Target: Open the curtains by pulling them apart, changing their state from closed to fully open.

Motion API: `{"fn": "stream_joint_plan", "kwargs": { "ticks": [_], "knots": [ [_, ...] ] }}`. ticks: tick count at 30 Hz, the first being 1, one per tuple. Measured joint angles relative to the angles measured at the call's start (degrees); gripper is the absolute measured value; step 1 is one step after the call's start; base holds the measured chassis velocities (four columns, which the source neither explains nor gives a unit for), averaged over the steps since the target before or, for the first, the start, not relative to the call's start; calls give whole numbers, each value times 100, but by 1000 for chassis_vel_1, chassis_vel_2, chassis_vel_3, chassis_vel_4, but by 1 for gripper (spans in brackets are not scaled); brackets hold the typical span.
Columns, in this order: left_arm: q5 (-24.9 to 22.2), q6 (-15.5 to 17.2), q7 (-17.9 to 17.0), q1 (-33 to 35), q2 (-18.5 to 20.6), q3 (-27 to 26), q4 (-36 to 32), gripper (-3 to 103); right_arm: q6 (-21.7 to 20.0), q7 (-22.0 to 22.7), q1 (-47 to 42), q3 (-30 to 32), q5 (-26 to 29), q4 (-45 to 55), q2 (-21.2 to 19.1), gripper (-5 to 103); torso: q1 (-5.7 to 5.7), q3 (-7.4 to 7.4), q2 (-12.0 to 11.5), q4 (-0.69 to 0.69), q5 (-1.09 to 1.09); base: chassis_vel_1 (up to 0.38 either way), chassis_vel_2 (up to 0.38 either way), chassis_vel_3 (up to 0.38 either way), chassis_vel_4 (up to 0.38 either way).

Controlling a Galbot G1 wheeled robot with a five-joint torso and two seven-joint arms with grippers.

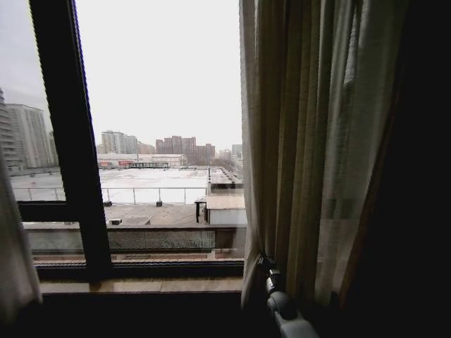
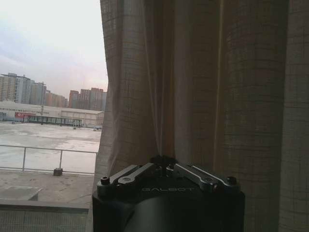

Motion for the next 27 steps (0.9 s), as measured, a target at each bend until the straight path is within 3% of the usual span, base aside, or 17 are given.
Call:
{"fn": "stream_joint_plan", "kwargs": {
  "ticks": [14,27],
  "knots": [
    [11,18,3,-26,-19,35,0,100,214,-97,42,73,-117,-66,-1,0,0,0,0,0,0,-125,-125,116,127],
    [46,15,6,13,-79,50,-6,100,228,-115,135,564,-152,-155,-1,0,0,0,0,-3,0,-108,-112,123,118]
  ]
}}
